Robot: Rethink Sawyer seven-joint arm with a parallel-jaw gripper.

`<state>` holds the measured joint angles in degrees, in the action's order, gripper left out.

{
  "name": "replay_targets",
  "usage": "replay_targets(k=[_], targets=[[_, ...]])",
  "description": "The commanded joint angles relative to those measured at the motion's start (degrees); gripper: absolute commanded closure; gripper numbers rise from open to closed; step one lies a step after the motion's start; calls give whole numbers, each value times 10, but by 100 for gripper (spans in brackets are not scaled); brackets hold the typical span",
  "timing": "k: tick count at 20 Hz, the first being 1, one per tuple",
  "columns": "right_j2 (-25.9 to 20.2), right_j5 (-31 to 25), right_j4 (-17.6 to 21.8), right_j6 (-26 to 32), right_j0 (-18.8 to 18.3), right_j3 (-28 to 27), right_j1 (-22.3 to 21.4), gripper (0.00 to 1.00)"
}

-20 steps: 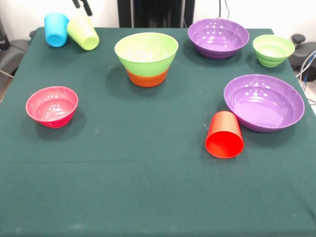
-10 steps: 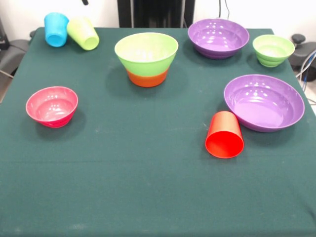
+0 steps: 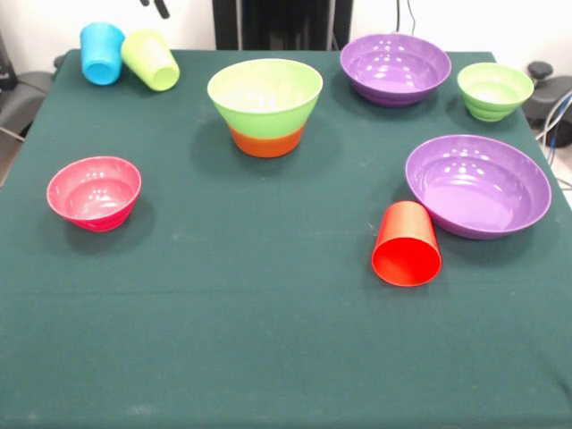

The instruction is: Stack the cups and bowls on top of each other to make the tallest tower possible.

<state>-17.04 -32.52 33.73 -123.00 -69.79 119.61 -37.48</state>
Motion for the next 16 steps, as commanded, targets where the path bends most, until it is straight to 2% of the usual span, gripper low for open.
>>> replay_targets(k=[1, 16], targets=[[-10, 74, 67, 43, 5, -30, 85, 0], [-13, 78, 107, 44, -13, -75, 140, 0]])
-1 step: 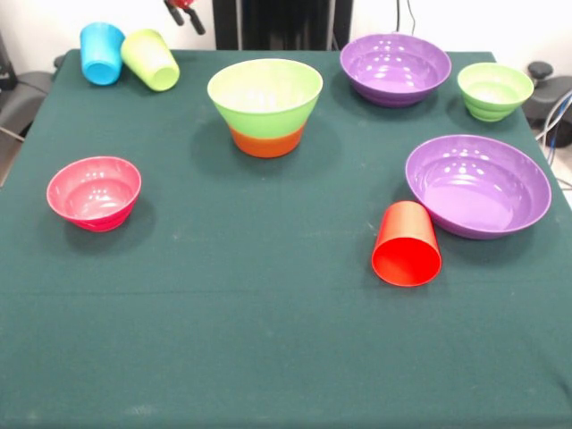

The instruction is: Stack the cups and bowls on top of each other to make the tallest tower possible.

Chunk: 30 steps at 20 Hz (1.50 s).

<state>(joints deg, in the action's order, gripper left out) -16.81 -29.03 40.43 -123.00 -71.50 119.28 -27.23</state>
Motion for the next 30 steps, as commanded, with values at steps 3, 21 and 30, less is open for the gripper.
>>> replay_targets(k=[3, 21, 30], targets=[[-17, 36, 40, 44, 2, -70, 31, 0], [-28, -3, 41, 73, -5, -83, 4, 0], [-34, -22, 41, 94, -5, -111, 8, 0]])
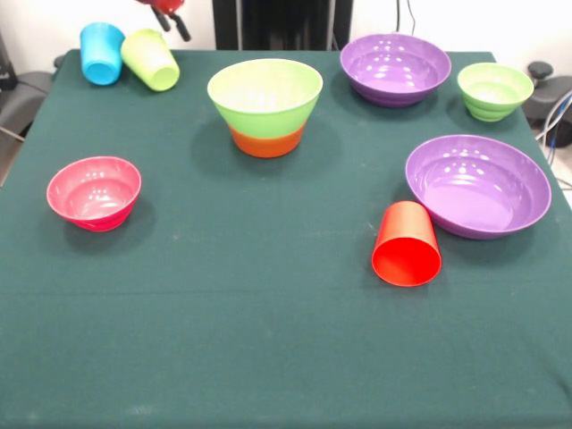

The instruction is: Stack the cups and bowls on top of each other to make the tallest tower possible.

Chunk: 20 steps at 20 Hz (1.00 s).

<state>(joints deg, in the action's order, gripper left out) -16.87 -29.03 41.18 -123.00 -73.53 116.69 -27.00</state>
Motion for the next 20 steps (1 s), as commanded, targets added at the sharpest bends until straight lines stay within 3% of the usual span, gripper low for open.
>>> replay_targets(k=[1, 20], targets=[[-34, -24, 33, 96, 15, -87, 5, 0], [-41, -30, 31, 109, 12, -102, 12, 0]])
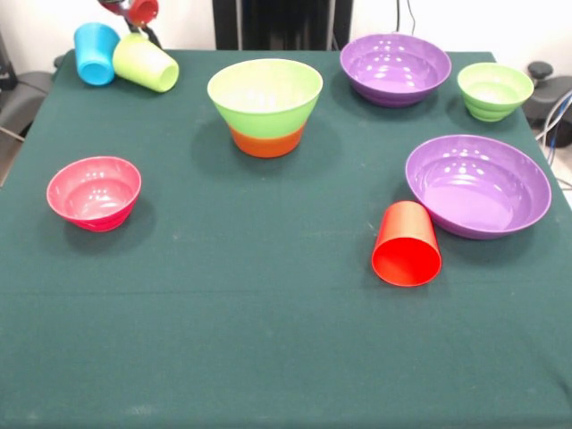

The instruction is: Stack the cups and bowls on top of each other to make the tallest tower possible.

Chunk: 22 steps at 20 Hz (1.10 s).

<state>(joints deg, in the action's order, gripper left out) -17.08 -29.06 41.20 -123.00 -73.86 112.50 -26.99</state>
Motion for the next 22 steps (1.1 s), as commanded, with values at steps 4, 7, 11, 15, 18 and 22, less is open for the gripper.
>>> replay_targets(k=[4, 7, 11, 15, 18, 22], targets=[[-44, -29, 26, 105, 18, -64, 16, 0], [-52, -36, 17, 106, 22, -68, 19, 0], [-66, -44, 2, 102, 33, -69, 16, 0], [-71, -41, -6, 79, 53, -64, 10, 0], [-73, -44, -15, 63, 72, -66, 6, 0], [-71, -40, -23, 43, 94, -62, -7, 0]])
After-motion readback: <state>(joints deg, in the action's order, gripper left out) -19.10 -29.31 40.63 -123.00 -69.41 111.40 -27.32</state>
